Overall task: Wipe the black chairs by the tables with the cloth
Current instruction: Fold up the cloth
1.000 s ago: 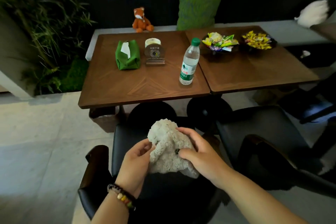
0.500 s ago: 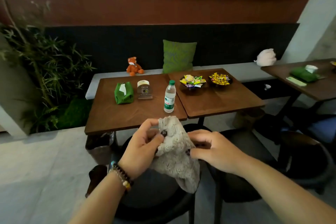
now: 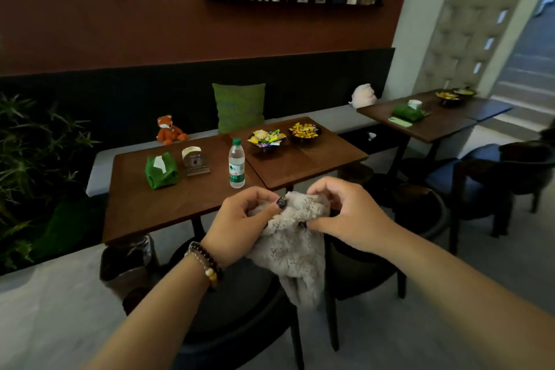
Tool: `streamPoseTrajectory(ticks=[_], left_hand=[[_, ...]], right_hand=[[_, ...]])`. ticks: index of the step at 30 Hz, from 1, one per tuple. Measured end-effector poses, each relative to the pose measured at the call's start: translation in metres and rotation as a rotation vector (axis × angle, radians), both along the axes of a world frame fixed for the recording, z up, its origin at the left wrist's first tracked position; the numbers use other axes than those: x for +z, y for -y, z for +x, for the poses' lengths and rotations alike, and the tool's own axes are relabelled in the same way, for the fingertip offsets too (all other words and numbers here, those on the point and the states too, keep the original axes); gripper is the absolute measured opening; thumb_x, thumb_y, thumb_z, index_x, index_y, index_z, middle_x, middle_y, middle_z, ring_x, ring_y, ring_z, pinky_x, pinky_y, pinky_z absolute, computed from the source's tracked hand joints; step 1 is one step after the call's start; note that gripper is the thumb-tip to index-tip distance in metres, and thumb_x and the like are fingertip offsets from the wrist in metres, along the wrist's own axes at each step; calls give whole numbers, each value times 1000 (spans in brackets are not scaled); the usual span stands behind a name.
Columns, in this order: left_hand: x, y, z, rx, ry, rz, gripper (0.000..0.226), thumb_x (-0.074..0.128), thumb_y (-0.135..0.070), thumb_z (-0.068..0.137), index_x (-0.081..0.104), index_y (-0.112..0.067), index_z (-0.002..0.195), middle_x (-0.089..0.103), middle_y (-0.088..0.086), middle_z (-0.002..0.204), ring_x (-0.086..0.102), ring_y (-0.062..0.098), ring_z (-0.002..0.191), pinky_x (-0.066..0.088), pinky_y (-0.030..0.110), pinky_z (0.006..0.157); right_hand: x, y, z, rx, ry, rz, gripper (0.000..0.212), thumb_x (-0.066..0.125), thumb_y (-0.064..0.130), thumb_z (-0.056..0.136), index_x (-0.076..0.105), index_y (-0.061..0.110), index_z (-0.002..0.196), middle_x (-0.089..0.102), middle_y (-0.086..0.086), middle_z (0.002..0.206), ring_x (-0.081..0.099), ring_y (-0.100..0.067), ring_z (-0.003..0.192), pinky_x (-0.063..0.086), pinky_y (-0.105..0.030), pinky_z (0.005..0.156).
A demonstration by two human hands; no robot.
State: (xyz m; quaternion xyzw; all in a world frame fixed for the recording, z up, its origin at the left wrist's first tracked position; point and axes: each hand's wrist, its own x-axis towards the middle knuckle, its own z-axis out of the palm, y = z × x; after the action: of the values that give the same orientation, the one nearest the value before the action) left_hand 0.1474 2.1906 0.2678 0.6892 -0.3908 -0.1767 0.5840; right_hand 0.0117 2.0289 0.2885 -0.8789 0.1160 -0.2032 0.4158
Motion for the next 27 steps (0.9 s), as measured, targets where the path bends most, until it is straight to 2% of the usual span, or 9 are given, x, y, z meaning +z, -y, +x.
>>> streamPoseTrajectory(ticks=[3, 6, 8, 11, 15, 18, 22, 24, 27], left_hand=[[3, 23, -11, -38, -33, 30, 13, 67, -18, 88, 72, -26, 79, 70, -13, 74, 63, -2, 69, 51, 14, 62], [11, 53, -18, -96, -20, 108, 25, 68, -13, 86, 75, -32, 71, 70, -13, 72, 63, -1, 67, 51, 15, 61], [16, 79, -26, -187, -52, 164, 34, 64, -7, 88, 77, -33, 70, 71, -11, 69, 62, 1, 63, 49, 14, 58], [19, 121, -43, -292, -129, 178, 15, 68, -22, 86, 78, -21, 75, 71, -8, 73, 61, 9, 71, 48, 20, 65], [15, 188, -64, -395, 241, 329, 38, 78, -59, 59, 75, -29, 82, 69, -8, 81, 62, 7, 73, 49, 27, 69], [11, 252, -83, -292, 457, 330, 22, 82, -37, 69, 71, -18, 74, 66, 4, 78, 60, 8, 67, 50, 30, 63], [8, 340, -112, -234, 326, 167, 24, 81, -25, 74, 66, -7, 70, 57, 0, 70, 53, 4, 58, 41, 16, 56], [11, 381, -131, -277, 155, 88, 10, 79, -21, 78, 73, -27, 82, 70, -7, 77, 65, 2, 71, 49, 14, 61], [14, 444, -158, -284, -97, 16, 23, 72, -17, 85, 75, -39, 82, 75, -6, 86, 72, 12, 80, 54, 19, 63]], right_hand=[[3, 20, -29, -163, 68, -2, 29, 80, 8, 73, 63, 26, 88, 65, 16, 85, 61, 2, 77, 46, -14, 65], [9, 49, -57, -281, 127, 25, 28, 74, 6, 77, 66, 26, 94, 68, 14, 91, 63, 1, 86, 49, -14, 71], [13, 72, -74, -355, 137, 30, 25, 72, 9, 79, 68, 29, 94, 69, 16, 86, 63, 2, 82, 47, -11, 64], [15, 115, -95, -495, 146, 34, 17, 71, 16, 83, 68, 28, 95, 67, 14, 78, 61, 3, 71, 42, -11, 54], [17, 187, -125, -680, 192, 67, 11, 68, 18, 86, 67, 26, 93, 66, 9, 82, 61, -5, 74, 43, -23, 57], [20, 249, -153, -757, 213, 115, 11, 68, 16, 86, 66, 27, 84, 66, 4, 80, 63, -13, 75, 47, -31, 58], [17, 336, -200, -789, 172, 180, 8, 68, 18, 86, 67, 10, 86, 67, -18, 85, 64, -35, 82, 47, -37, 63], [13, 376, -223, -794, 142, 197, 20, 68, 21, 85, 66, 2, 91, 66, -23, 90, 64, -38, 83, 47, -39, 64], [9, 429, -254, -789, 75, 230, 31, 67, 25, 85, 63, -4, 94, 65, -26, 91, 64, -37, 75, 44, -34, 60]])
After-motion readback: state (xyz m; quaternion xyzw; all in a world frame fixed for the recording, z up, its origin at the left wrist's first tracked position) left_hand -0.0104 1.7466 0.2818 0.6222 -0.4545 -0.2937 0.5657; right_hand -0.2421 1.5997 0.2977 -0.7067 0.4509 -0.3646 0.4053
